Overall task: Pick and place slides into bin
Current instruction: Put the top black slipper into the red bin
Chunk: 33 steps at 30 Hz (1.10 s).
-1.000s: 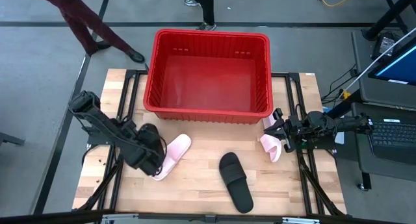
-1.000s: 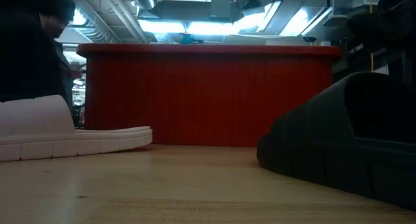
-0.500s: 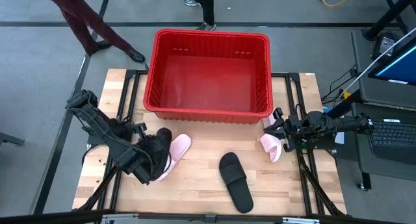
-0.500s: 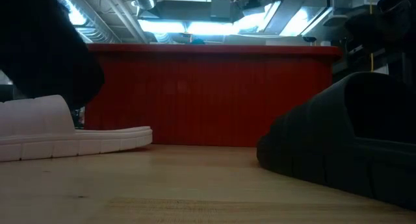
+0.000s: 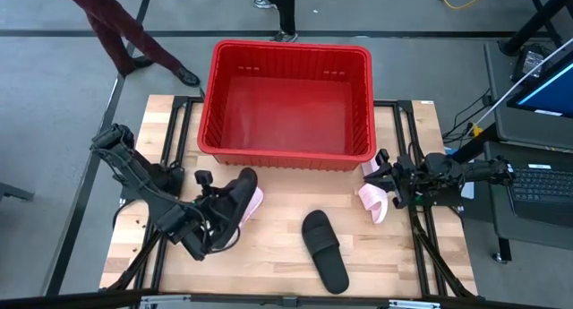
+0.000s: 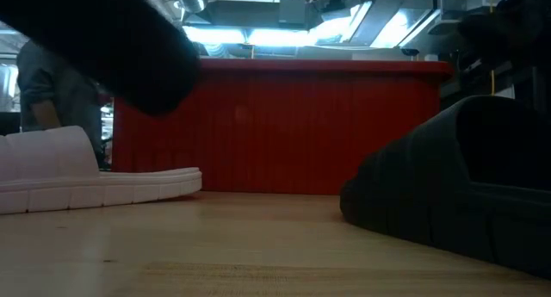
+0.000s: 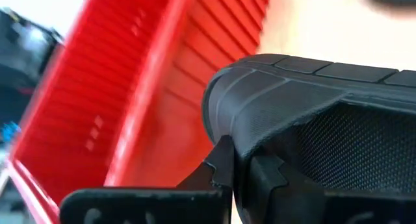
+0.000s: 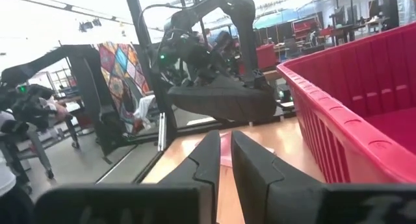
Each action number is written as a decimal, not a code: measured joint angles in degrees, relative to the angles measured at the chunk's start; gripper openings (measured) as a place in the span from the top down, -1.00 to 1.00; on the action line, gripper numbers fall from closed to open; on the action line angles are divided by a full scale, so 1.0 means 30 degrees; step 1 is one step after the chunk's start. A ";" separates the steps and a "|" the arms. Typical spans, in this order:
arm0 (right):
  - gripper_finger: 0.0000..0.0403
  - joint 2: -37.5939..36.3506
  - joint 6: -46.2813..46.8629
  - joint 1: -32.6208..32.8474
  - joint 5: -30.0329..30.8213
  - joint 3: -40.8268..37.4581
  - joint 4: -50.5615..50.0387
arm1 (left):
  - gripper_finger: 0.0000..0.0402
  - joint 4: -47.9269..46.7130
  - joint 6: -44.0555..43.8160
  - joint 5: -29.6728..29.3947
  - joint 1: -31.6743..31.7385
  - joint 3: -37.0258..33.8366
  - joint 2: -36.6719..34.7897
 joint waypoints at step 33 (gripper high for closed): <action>0.79 0.0007 0.0806 -0.0007 -0.1013 0.0000 0.3548 | 0.98 1.3868 1.6944 -0.0942 0.3509 0.0000 -0.3189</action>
